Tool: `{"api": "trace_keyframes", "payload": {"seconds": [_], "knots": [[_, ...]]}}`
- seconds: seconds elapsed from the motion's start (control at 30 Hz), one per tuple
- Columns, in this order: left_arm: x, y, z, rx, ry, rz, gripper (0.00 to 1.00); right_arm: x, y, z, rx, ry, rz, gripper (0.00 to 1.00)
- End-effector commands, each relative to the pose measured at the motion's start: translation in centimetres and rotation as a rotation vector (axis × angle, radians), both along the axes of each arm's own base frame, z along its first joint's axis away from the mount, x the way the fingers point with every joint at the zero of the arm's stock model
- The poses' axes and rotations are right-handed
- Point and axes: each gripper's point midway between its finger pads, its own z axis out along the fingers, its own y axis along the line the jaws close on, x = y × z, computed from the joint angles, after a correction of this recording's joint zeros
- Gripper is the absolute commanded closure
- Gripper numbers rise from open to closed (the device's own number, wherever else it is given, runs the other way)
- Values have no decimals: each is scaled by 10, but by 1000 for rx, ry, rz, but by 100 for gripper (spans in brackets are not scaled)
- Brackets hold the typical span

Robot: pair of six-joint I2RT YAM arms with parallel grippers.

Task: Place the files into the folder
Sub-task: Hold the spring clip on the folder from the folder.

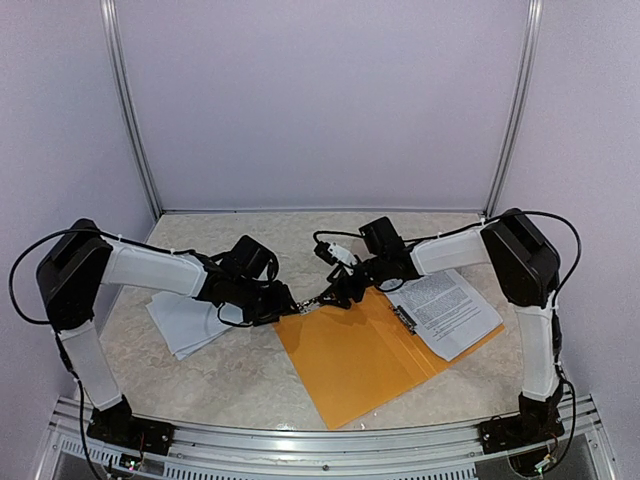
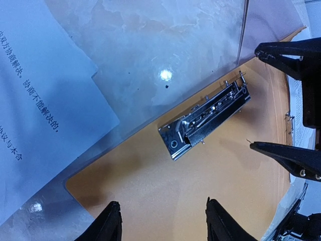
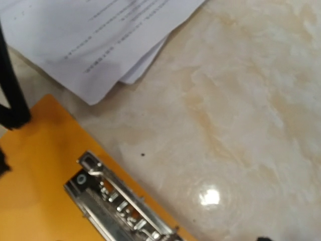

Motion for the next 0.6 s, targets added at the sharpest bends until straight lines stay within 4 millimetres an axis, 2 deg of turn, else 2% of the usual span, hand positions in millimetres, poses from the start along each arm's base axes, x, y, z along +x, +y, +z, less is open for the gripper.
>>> {"api": "trace_keyframes", "payload": {"seconds": [0.0, 0.17, 0.4, 0.57], "knots": [[-1, 0, 19, -43, -46, 13, 45, -7, -3, -24, -53, 43, 72, 22], [-5, -1, 23, -39, -56, 4, 44, -11, -3, -38, -74, 59, 102, 27], [-6, 3, 28, -23, -72, 12, 40, -11, -7, -47, -101, 63, 97, 46], [-7, 4, 25, -15, -63, 14, 38, -8, -16, -51, -124, 59, 27, 64]]}}
